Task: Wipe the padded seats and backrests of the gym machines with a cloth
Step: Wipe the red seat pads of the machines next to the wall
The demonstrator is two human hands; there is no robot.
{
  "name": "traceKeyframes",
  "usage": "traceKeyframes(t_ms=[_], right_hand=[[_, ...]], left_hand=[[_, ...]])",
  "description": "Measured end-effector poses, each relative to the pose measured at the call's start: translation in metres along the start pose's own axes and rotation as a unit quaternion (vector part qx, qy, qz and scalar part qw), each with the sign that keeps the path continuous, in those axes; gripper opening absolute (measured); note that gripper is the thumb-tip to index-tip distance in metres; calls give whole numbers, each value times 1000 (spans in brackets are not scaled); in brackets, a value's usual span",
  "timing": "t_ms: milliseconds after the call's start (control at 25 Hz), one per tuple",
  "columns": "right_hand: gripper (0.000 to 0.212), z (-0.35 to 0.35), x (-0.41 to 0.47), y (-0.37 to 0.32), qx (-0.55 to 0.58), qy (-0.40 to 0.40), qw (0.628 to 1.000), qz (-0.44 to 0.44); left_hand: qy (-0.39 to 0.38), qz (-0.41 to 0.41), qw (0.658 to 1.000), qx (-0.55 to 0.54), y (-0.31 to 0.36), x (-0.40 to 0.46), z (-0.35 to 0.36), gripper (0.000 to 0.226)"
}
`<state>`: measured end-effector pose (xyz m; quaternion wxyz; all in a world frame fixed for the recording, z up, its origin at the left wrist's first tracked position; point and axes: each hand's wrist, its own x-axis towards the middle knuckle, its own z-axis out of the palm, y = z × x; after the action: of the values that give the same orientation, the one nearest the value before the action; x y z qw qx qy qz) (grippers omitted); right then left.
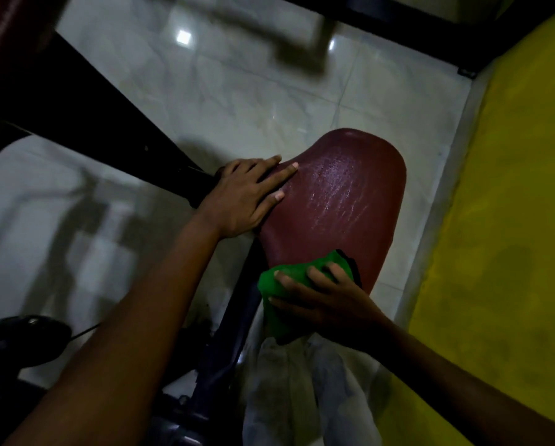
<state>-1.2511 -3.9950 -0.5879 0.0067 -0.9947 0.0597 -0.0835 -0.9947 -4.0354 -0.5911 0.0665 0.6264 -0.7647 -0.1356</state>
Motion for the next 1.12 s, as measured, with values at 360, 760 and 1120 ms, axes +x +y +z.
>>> traceKeyframes(t_ms=[360, 760, 1120], right_hand=[[53, -1, -25, 8, -13, -27, 999, -15], [64, -21, -38, 118, 6, -53, 995, 83], [66, -29, 23, 171, 42, -109, 981, 158]], left_hand=[[11, 9, 1000, -4, -1, -1, 0, 51], [27, -23, 999, 35, 8, -3, 2, 49], [115, -258, 959, 2, 68, 0, 21, 50]])
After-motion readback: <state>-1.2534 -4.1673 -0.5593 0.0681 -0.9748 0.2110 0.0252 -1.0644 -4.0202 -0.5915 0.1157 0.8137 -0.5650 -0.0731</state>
